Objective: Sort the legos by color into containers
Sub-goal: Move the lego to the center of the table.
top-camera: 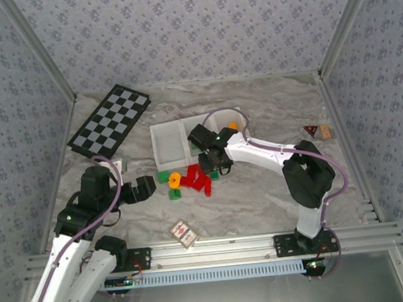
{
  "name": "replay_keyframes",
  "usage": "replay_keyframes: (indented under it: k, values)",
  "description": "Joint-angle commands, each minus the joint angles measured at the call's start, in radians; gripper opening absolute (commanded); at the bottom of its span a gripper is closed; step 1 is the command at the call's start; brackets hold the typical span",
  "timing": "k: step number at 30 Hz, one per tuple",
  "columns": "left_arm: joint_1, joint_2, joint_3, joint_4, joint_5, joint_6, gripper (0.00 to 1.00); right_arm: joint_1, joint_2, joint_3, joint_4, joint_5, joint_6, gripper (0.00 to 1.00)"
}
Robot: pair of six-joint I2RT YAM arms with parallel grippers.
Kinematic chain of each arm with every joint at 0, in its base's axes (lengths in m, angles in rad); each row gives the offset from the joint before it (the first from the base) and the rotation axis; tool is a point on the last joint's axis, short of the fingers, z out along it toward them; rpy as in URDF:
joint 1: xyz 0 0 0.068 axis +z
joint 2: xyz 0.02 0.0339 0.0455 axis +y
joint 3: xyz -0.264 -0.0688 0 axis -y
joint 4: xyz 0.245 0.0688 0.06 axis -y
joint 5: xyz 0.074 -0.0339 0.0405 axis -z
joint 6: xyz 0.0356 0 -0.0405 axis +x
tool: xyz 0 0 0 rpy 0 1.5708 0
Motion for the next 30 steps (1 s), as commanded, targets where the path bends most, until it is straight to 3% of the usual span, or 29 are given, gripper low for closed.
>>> replay_keyframes:
  k: [1, 20, 30]
  values:
    - [-0.001, -0.001, 0.001, 0.023, 0.007, 0.005, 1.0, 0.005, 0.033, -0.013, -0.02, -0.019, 0.018, 0.55]
    - [-0.001, -0.001, 0.0, 0.024, 0.007, 0.005, 1.0, -0.014, 0.105, -0.029, -0.035, -0.015, 0.011, 0.56]
    - [-0.001, 0.0, 0.0, 0.024, 0.006, 0.005, 1.0, -0.067, 0.063, -0.074, -0.042, 0.003, 0.01, 0.55]
